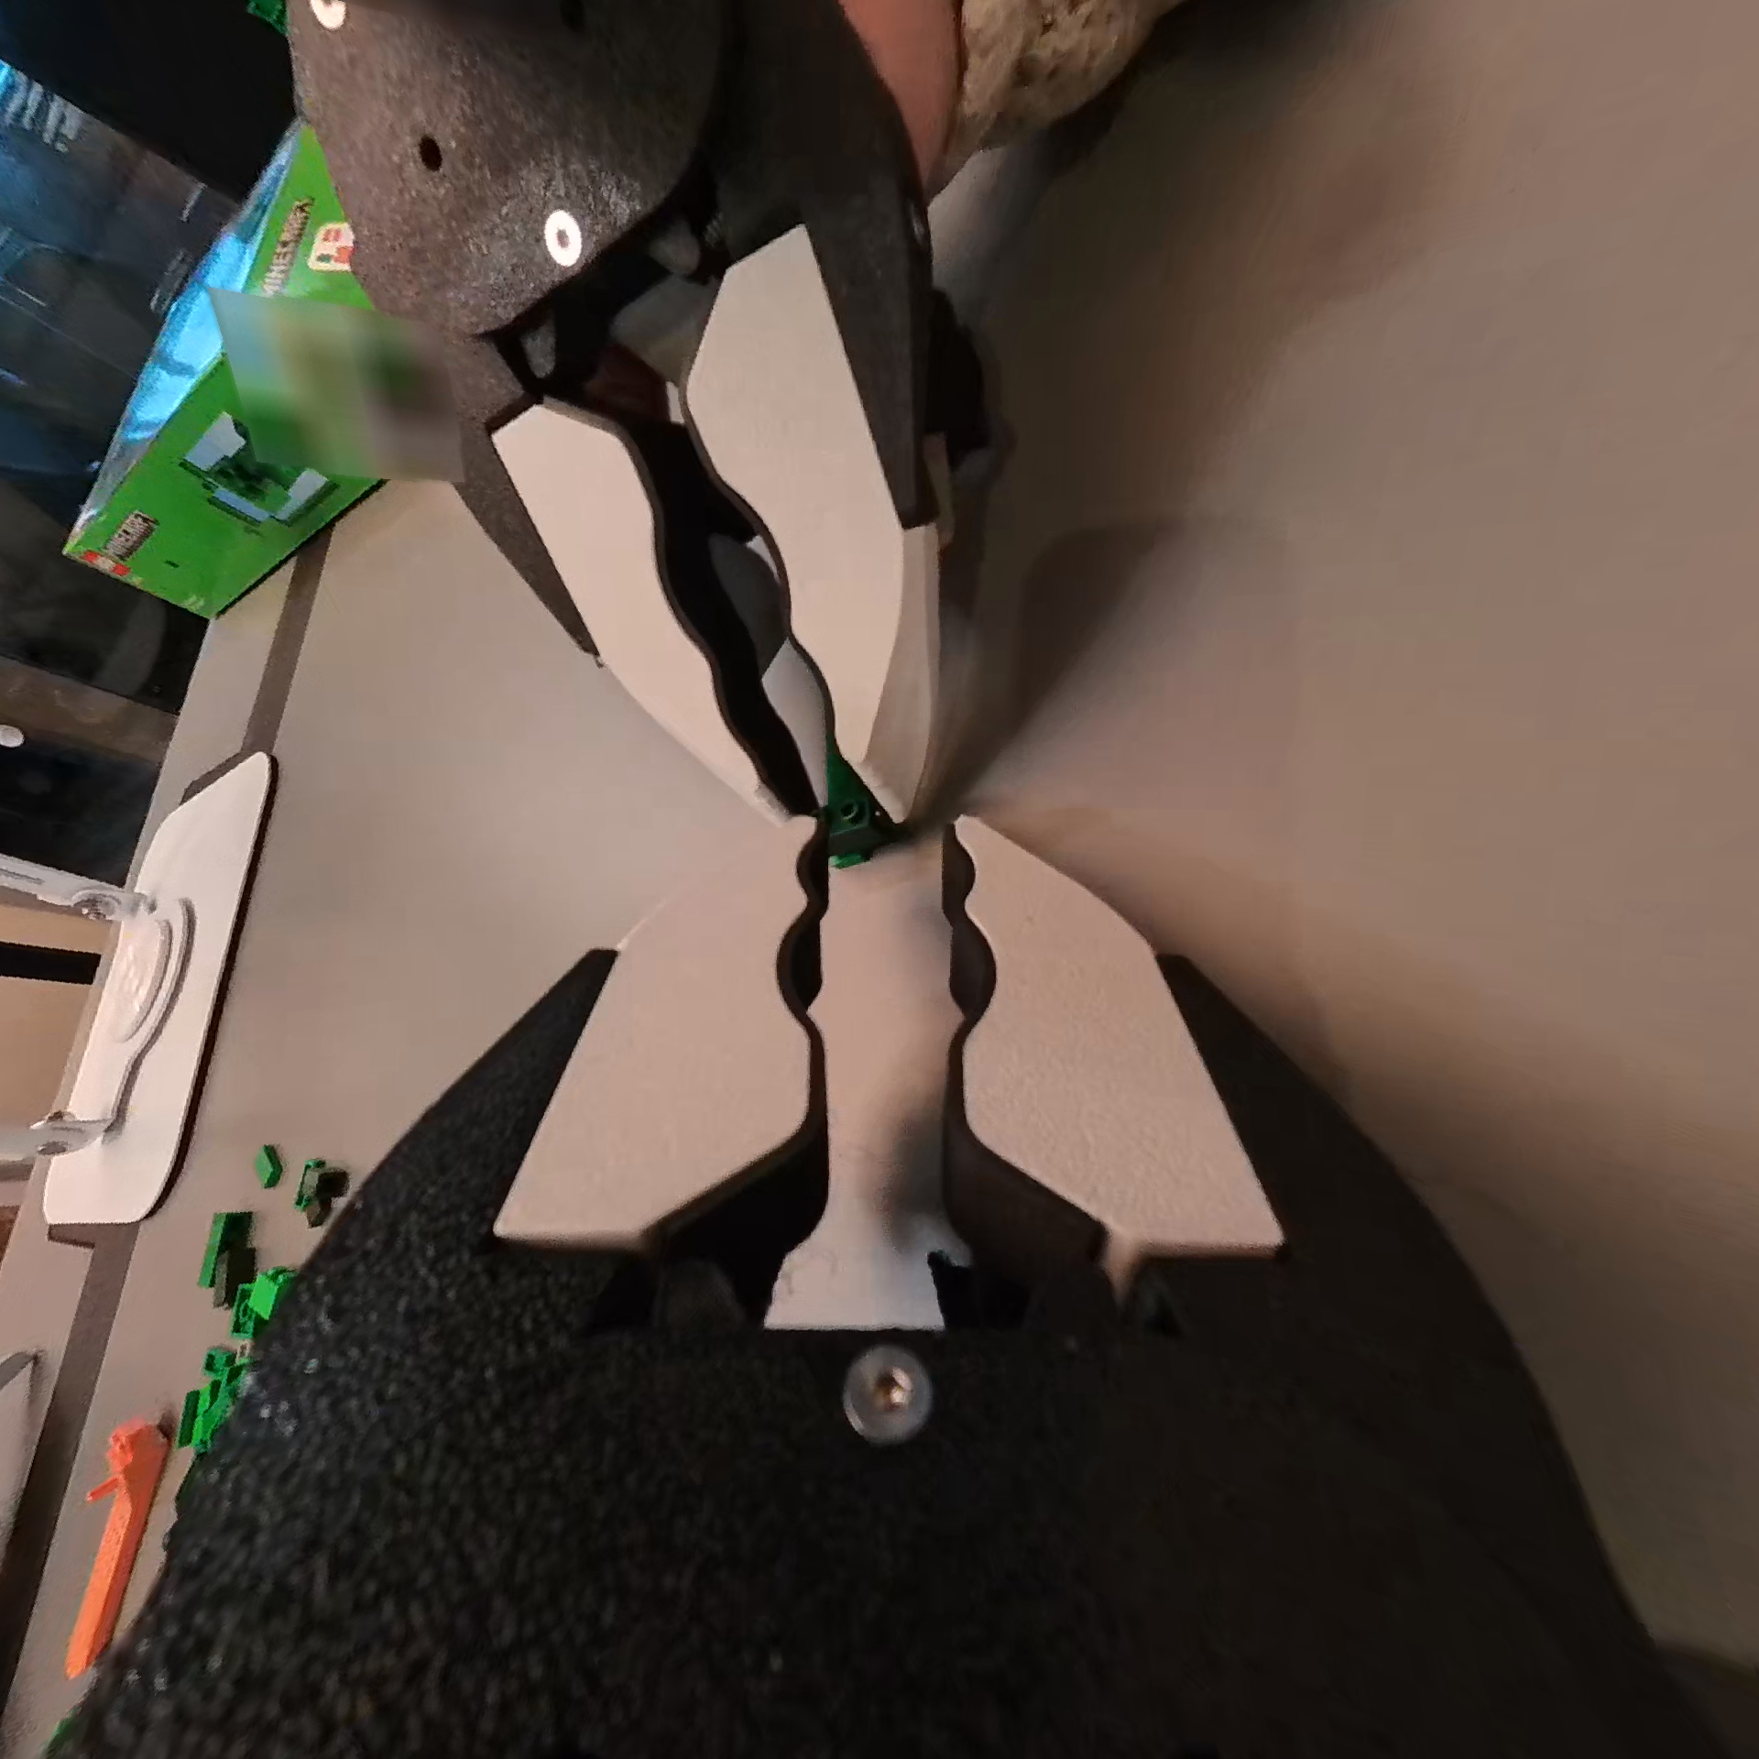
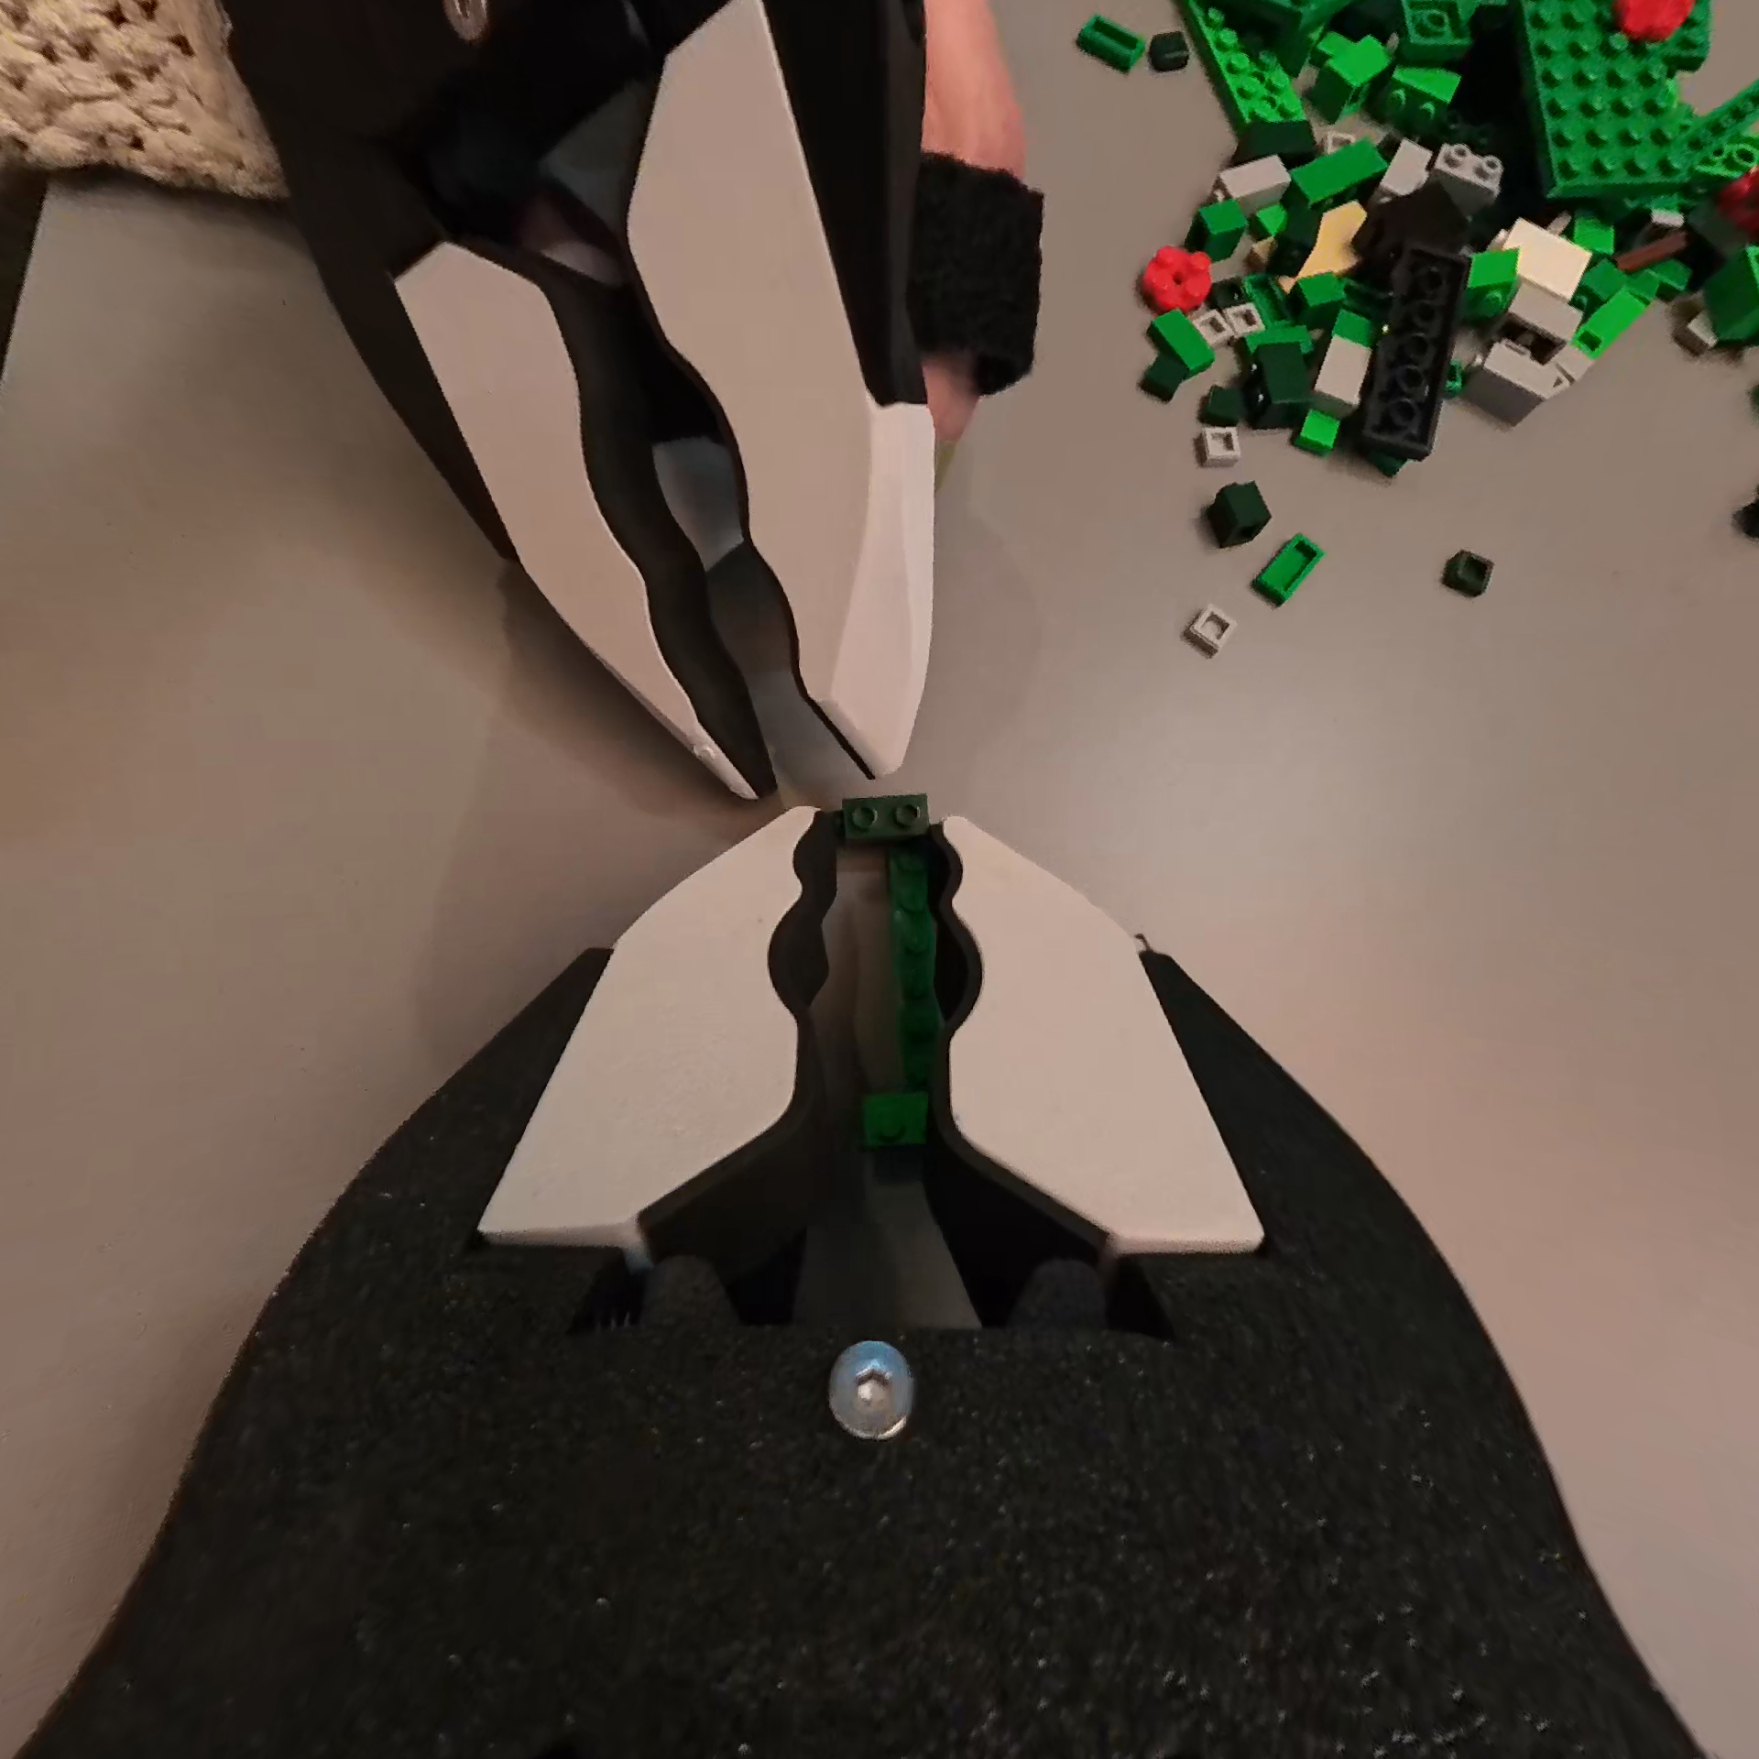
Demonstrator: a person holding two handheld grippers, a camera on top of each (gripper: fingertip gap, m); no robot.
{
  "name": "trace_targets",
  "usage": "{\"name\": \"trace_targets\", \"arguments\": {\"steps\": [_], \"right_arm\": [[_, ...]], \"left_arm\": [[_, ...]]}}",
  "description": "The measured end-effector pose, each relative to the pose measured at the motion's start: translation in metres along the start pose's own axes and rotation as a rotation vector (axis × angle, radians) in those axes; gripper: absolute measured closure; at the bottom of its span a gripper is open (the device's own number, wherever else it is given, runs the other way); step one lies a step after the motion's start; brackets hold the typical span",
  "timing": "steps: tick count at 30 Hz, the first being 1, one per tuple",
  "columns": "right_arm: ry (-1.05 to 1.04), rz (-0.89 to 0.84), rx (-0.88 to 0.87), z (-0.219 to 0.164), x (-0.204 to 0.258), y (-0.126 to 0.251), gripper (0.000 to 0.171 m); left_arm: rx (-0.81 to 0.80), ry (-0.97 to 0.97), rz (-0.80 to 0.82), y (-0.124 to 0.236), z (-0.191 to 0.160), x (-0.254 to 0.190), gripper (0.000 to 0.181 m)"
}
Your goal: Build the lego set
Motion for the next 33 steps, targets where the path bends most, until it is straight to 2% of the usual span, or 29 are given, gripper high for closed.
{"name": "trace_targets", "arguments": {"steps": [12,18,33], "right_arm": [[-0.129,-0.045,0.043,0.0055,0.0029,-0.0013,0.153],[-0.120,-0.020,0.034,0.0054,0.0029,-0.0018,0.153],[-0.128,0.016,0.058,0.0068,-0.0024,-0.0007,0.153]], "left_arm": [[0.025,0.055,-0.019,0.0027,-0.0052,0.0034,0.164],[0.039,0.081,-0.045,0.0018,-0.0052,0.0034,0.171],[0.014,0.217,-0.074,0.0033,-0.0101,0.0091,0.173]]}}
Point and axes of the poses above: each gripper's, where its closed fingertips meet, y back along the fingers, z out of its top, x = y × z across the jaws, the point moved 9 cm from there along y, back along the fingers, and after that the axes turned 2 degrees about -y, right-handed, at the moved point
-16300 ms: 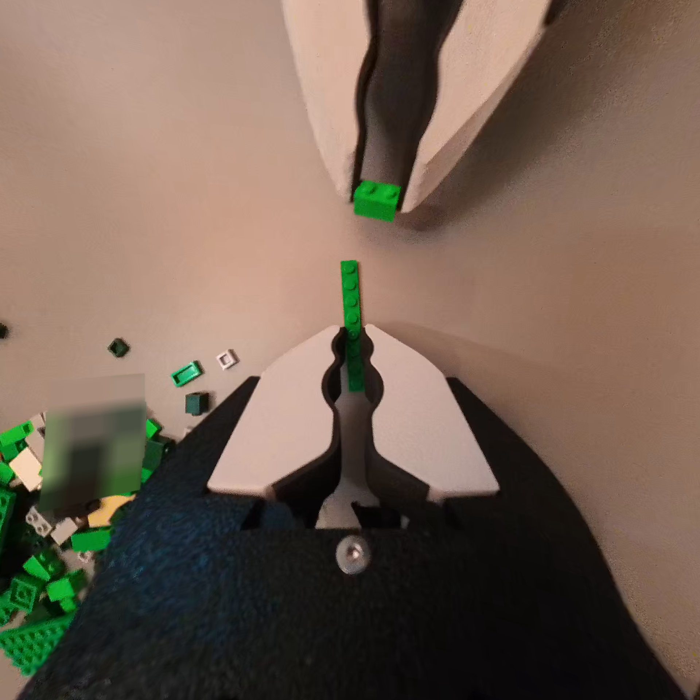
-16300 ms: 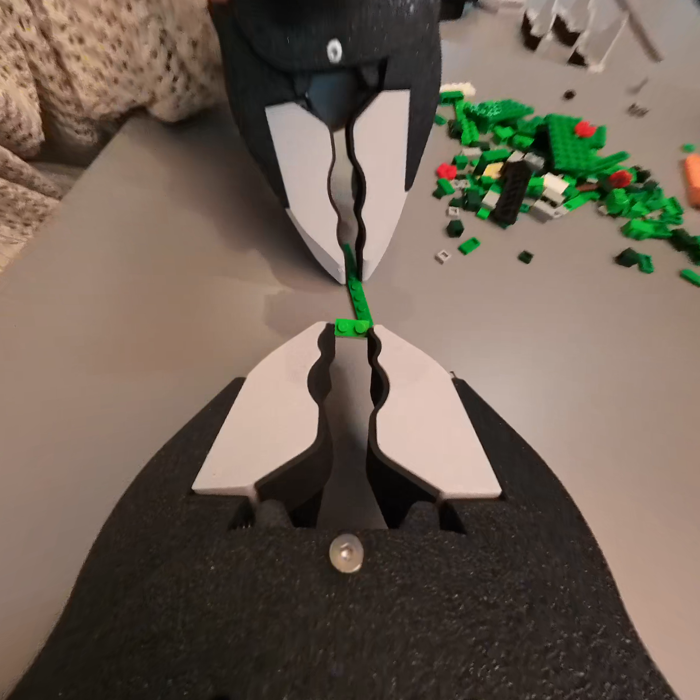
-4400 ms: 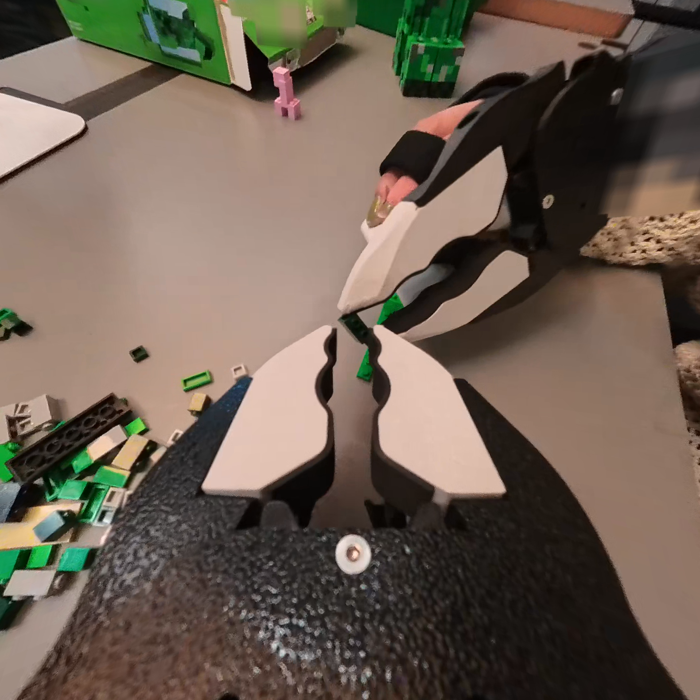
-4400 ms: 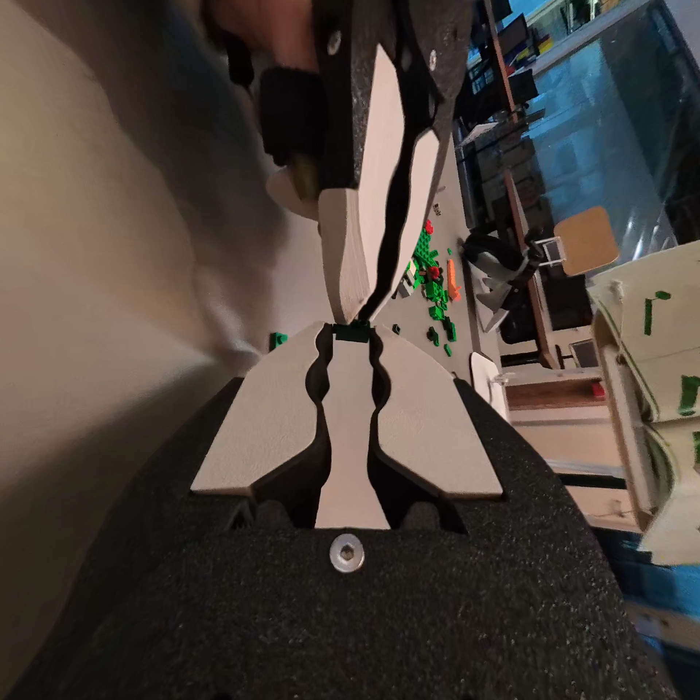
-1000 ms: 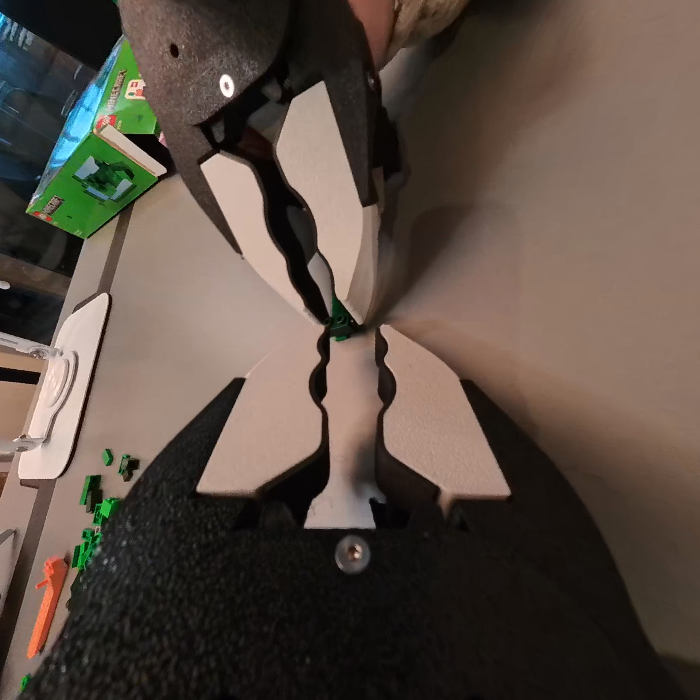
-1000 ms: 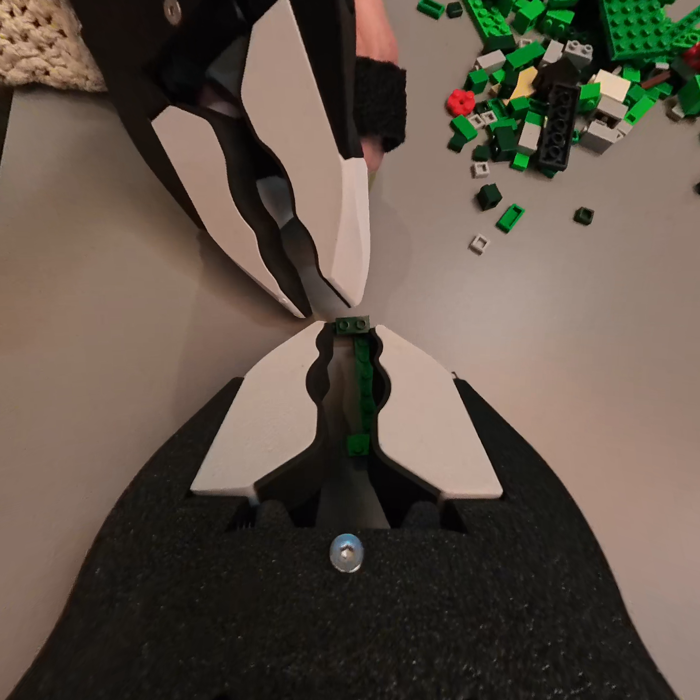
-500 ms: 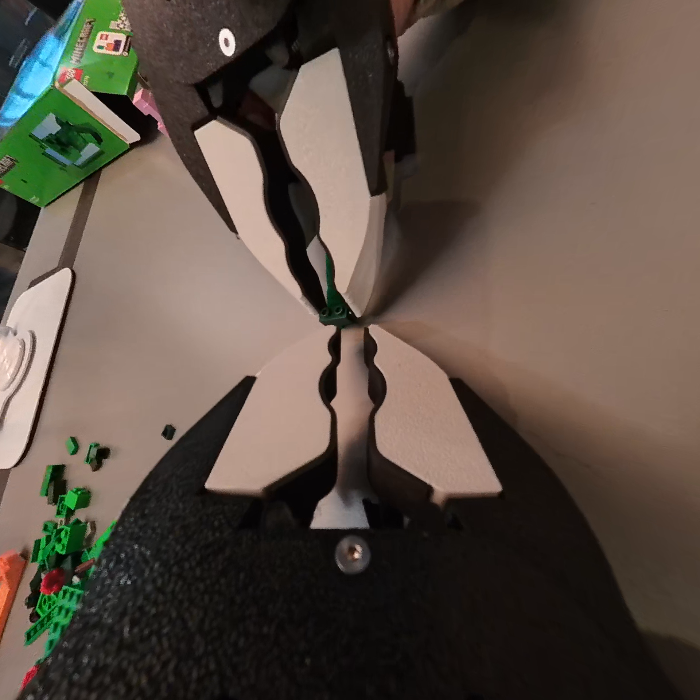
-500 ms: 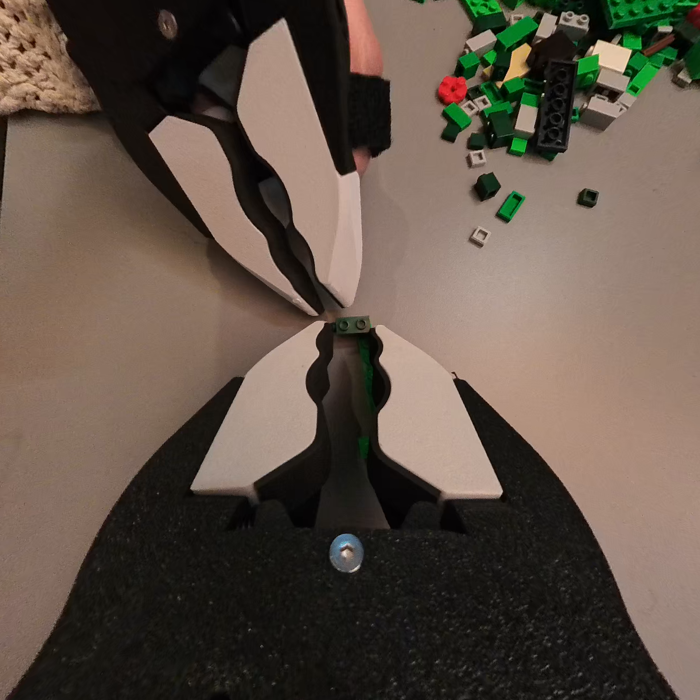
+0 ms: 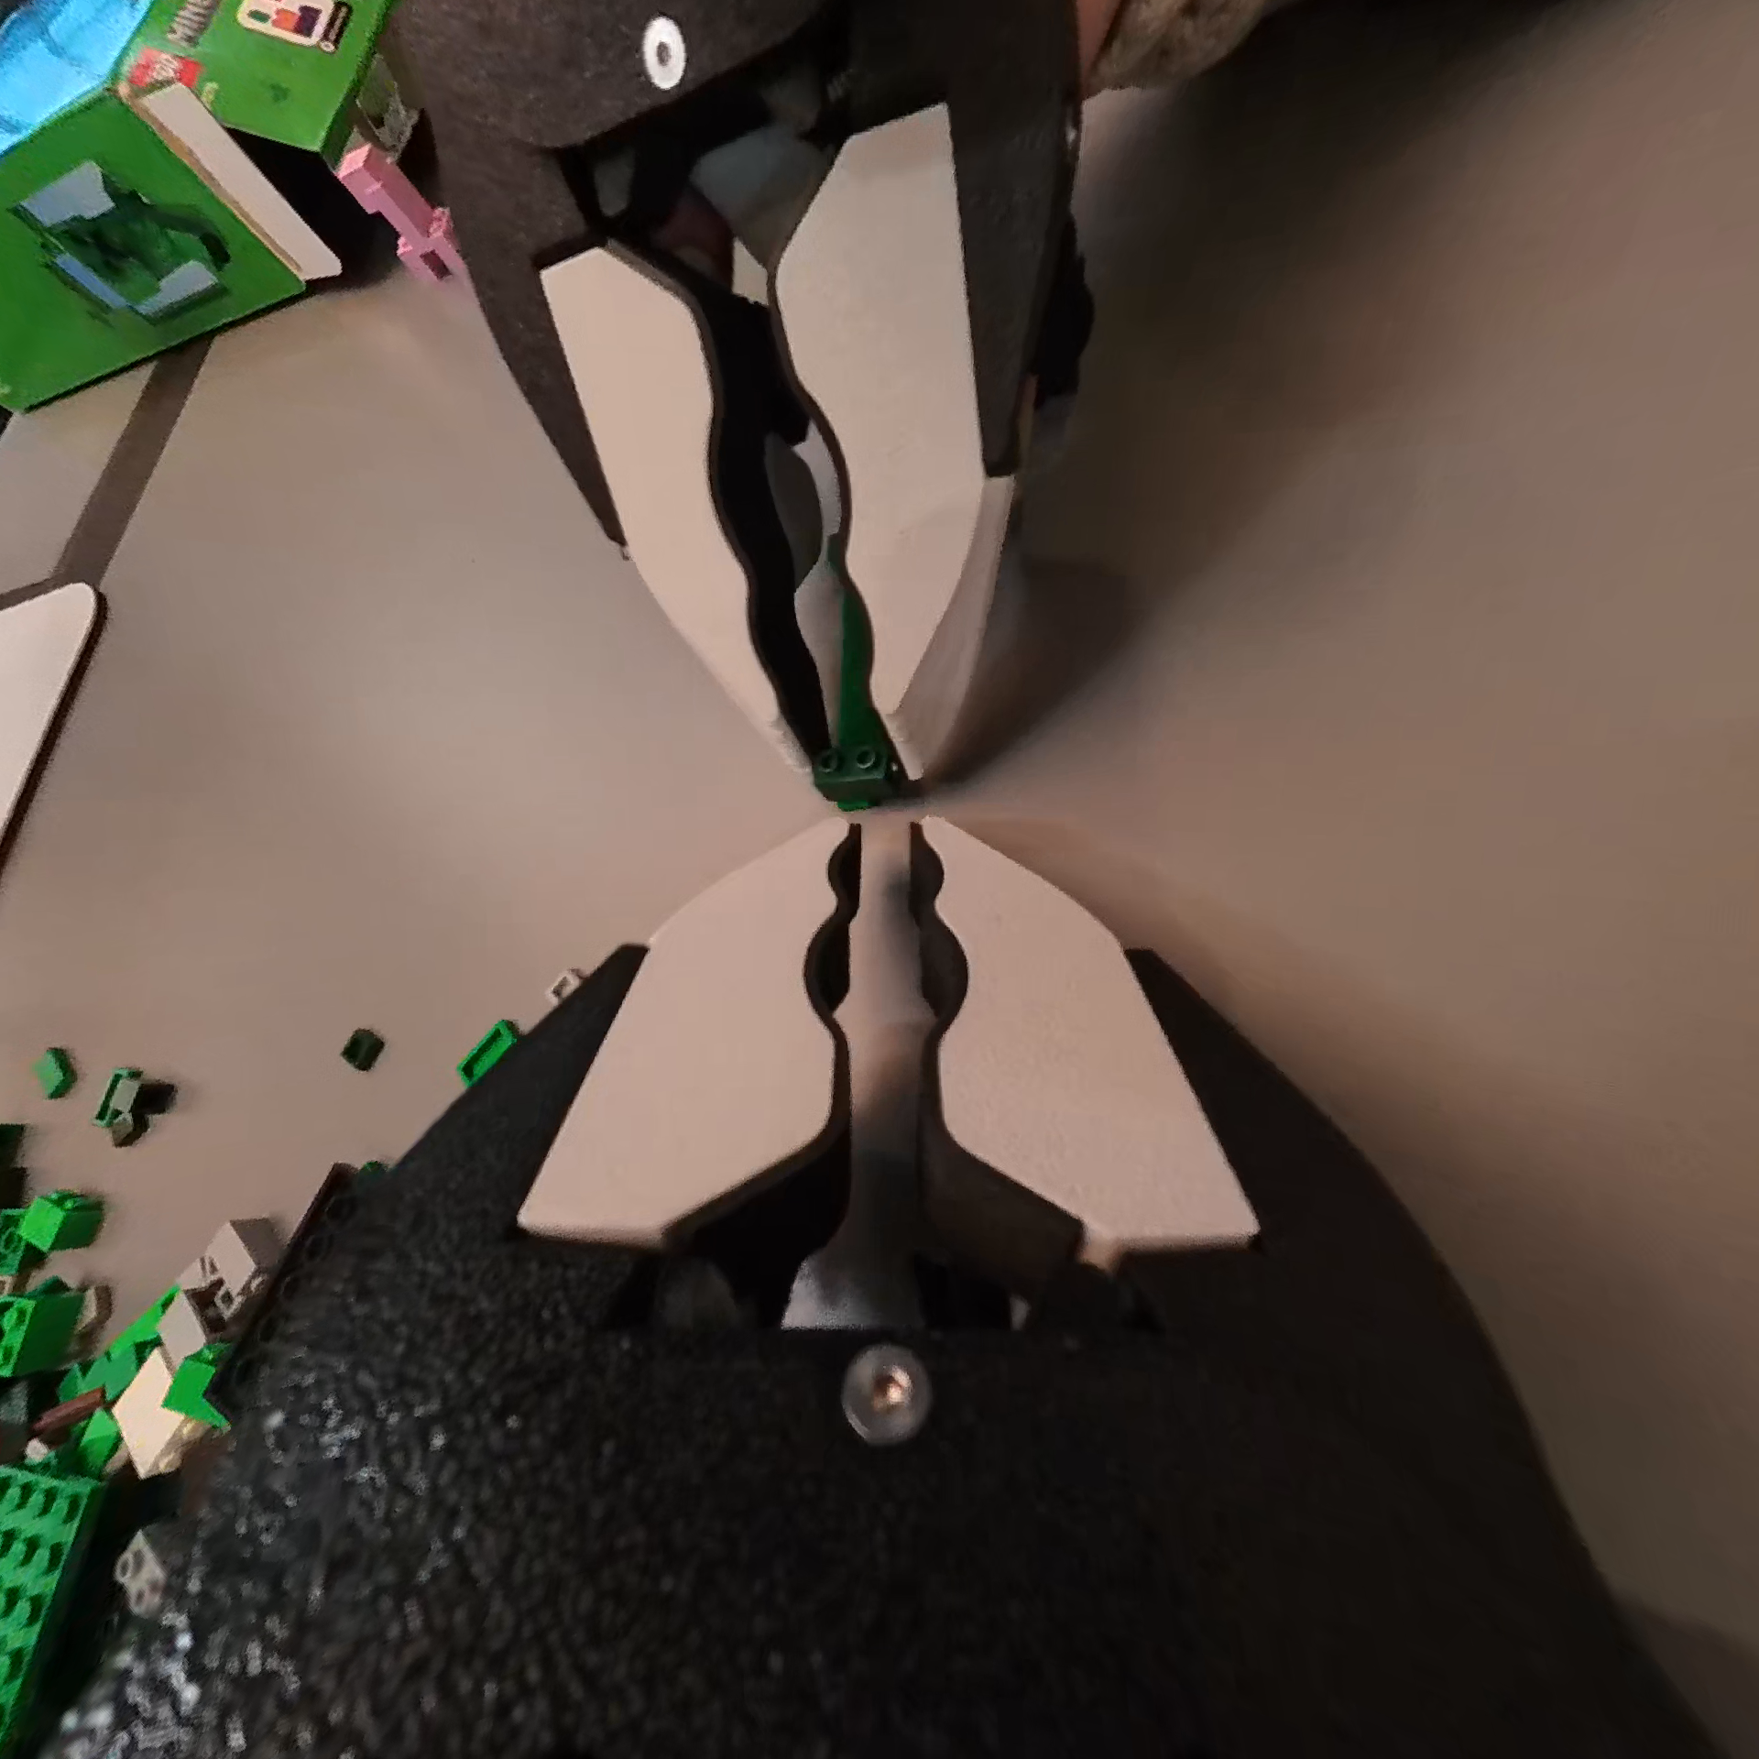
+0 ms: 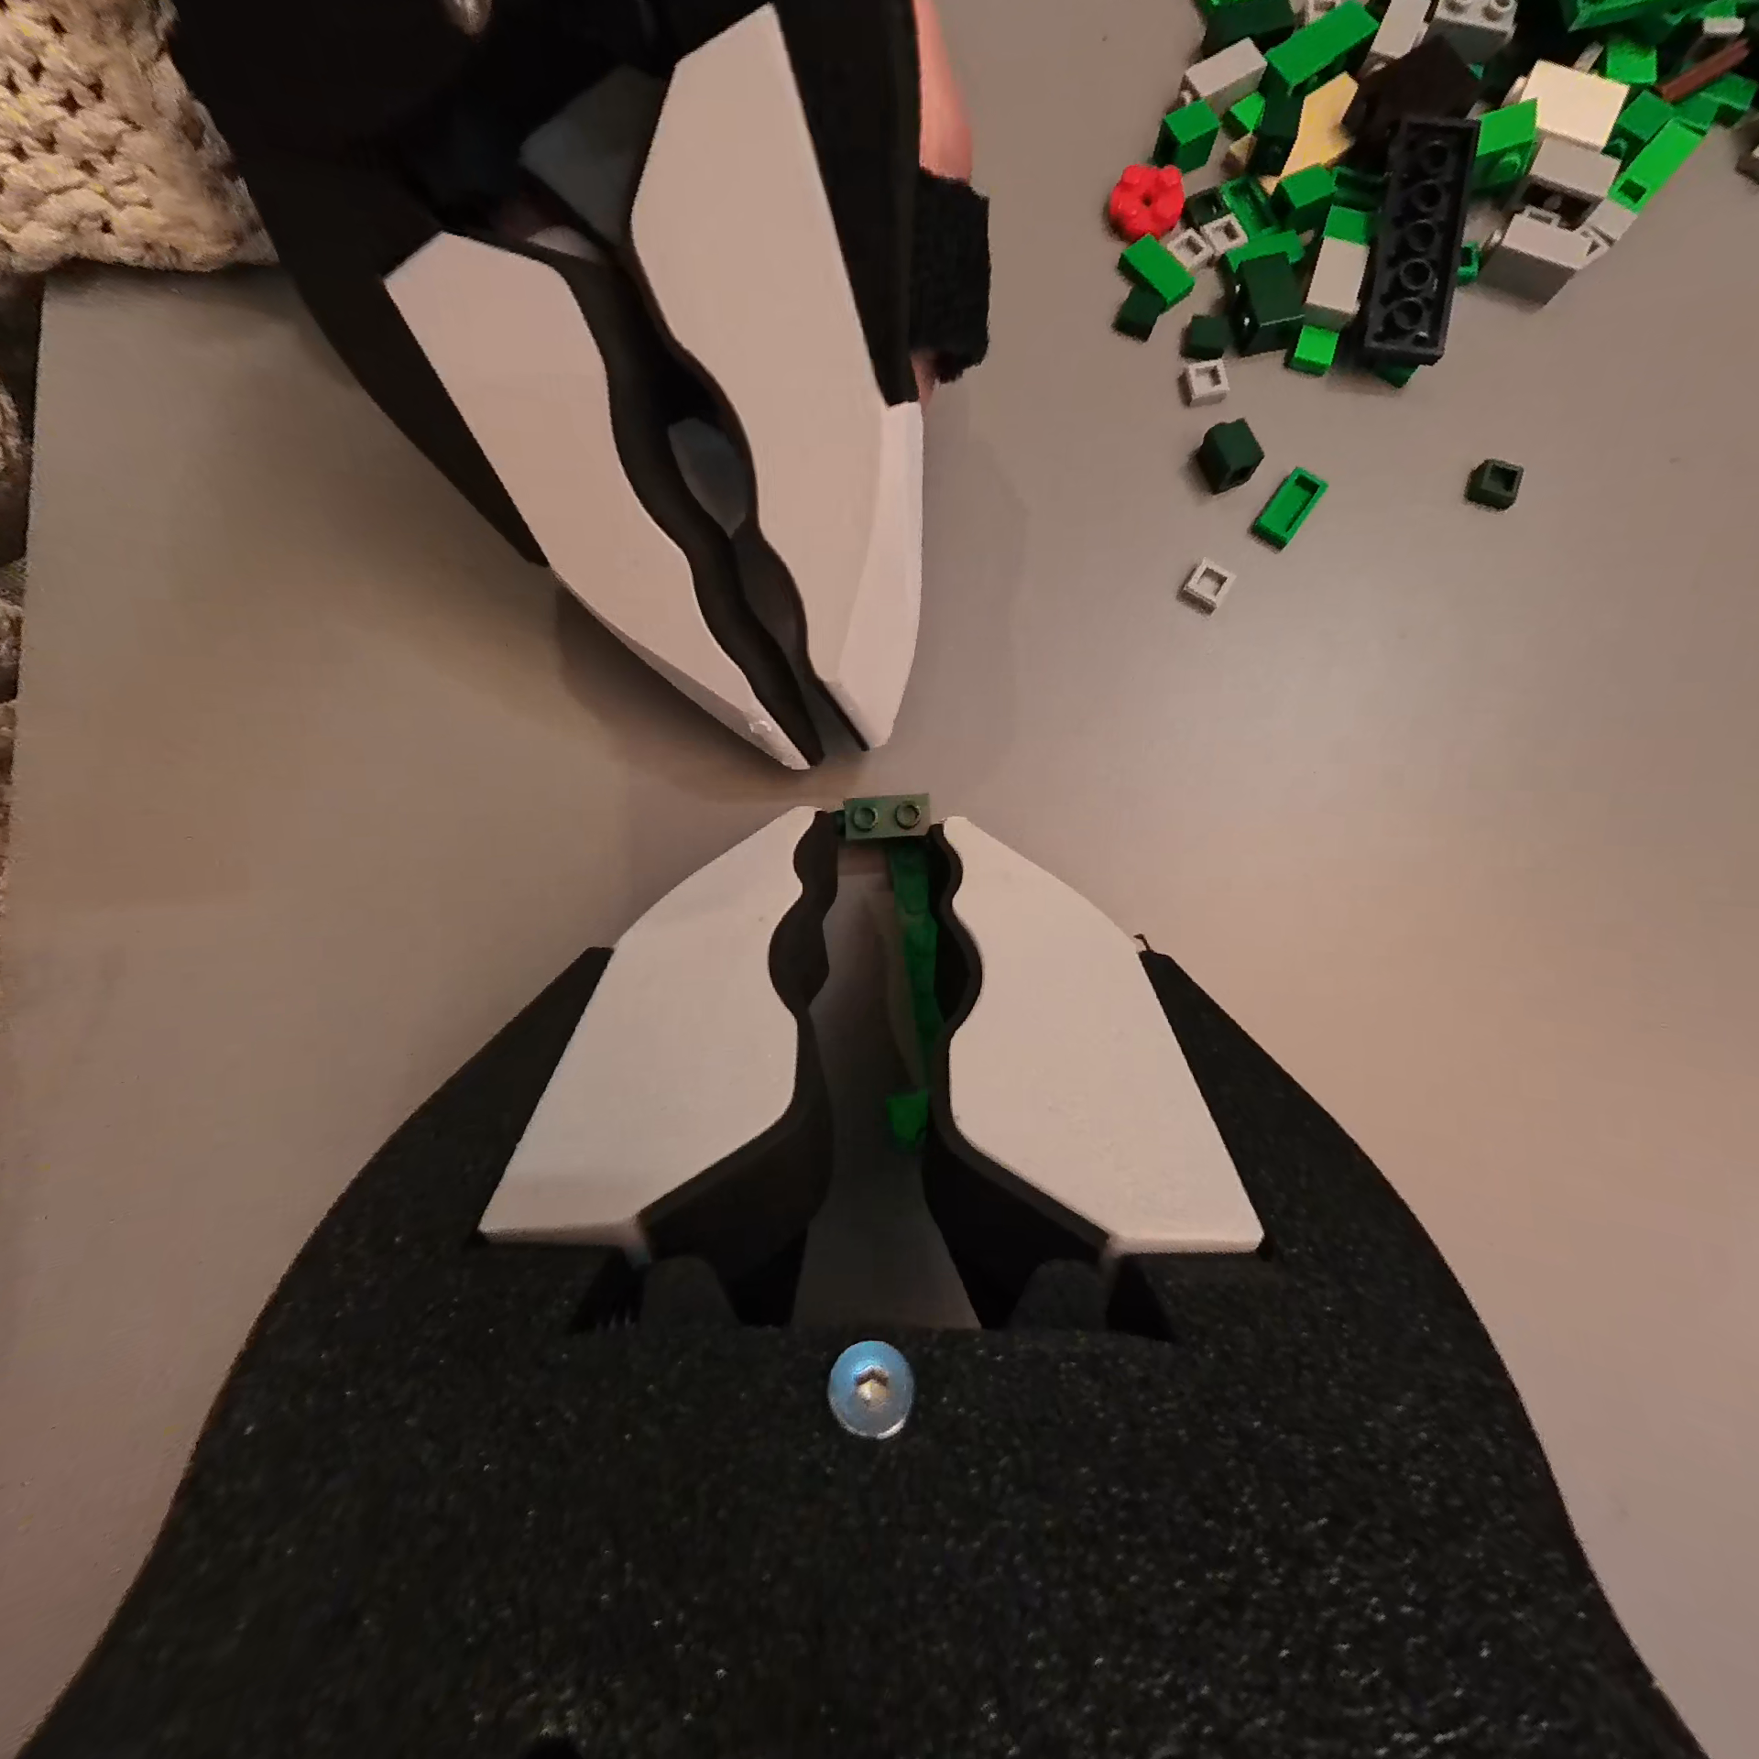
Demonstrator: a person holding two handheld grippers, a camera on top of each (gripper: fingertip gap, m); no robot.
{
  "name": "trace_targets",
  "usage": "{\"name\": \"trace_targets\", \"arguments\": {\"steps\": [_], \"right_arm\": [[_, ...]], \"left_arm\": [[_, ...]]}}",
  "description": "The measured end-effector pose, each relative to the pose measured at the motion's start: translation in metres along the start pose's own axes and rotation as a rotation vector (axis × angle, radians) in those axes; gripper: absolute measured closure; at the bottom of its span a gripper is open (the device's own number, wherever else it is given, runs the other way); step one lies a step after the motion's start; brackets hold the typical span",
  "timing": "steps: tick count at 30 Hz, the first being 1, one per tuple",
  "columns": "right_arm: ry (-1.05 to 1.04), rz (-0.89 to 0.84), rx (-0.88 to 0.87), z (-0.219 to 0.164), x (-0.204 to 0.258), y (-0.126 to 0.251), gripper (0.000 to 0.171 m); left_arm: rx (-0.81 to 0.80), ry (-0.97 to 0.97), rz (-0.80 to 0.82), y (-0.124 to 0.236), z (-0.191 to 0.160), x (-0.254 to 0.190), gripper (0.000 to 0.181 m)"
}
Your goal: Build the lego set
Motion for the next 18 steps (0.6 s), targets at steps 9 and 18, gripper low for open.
{"name": "trace_targets", "arguments": {"steps": [9,18], "right_arm": [[0.031,-0.032,0.050,0.0032,0.0039,0.0002,0.153],[0.037,-0.037,0.058,0.0029,0.0045,0.0004,0.153]], "left_arm": [[-0.019,-0.027,0.023,0.0005,0.0007,-0.0003,0.166],[-0.105,-0.109,0.041,-0.0015,0.0084,-0.0049,0.159]]}}
Point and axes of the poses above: each gripper's, where its closed fingertips meet, y back along the fingers, z out of its top, x = y × z across the jaws, the point moved 9 cm from there along y, back along the fingers, and after that the axes turned 2 degrees about -y, right-handed, at the moved point
